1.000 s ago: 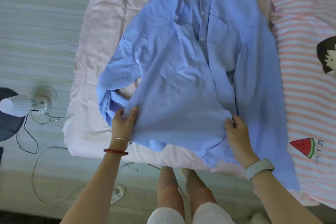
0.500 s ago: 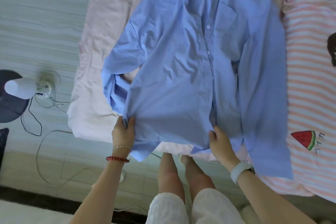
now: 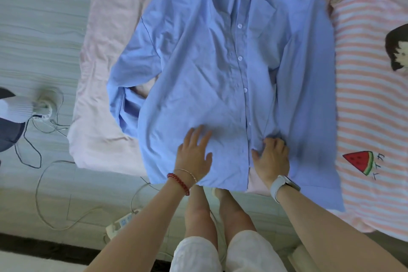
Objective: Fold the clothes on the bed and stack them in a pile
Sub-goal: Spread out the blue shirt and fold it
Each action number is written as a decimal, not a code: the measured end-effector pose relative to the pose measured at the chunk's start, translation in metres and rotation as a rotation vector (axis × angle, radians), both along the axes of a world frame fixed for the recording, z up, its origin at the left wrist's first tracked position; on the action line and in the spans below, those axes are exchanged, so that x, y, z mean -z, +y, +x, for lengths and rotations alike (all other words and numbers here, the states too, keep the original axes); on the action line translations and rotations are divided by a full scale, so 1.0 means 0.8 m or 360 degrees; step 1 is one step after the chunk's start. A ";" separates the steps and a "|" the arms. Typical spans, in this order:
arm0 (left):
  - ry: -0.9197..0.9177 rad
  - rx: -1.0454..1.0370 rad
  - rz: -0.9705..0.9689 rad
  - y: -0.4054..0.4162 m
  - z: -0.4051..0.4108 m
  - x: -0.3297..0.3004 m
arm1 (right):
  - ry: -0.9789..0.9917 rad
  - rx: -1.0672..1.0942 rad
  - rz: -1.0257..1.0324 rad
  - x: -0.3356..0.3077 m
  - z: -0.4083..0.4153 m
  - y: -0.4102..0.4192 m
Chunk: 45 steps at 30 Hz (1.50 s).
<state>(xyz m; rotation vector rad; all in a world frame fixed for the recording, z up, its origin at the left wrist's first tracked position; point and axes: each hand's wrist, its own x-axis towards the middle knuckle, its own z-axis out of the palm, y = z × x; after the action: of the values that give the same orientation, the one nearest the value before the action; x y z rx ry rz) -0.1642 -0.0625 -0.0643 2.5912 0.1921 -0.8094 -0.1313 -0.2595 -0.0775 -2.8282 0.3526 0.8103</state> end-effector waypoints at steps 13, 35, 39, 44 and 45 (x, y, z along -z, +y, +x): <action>0.0411 -0.1021 -0.0675 -0.146 0.069 0.009 | -0.0789 0.1098 0.0855 -0.063 0.012 -0.092; 0.0156 -0.1544 -0.0500 -0.080 0.009 -0.017 | -0.0945 0.0773 0.0355 -0.089 0.011 -0.167; 0.0520 -0.1070 -0.0147 -0.084 -0.005 0.002 | -0.0908 0.0779 0.0363 -0.087 -0.001 -0.178; 0.0093 -0.0815 0.0031 -0.099 0.005 -0.014 | -0.0646 0.0902 0.0394 -0.086 -0.025 -0.186; 0.0011 -0.0671 0.0051 -0.102 0.011 -0.017 | -0.0550 0.0927 0.0390 -0.086 -0.031 -0.186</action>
<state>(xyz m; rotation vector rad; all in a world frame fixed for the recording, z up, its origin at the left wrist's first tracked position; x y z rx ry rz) -0.1556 -0.1441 -0.0503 2.4462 0.7289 -0.6611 -0.1558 -0.4082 -0.0091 -2.3720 0.8893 0.2206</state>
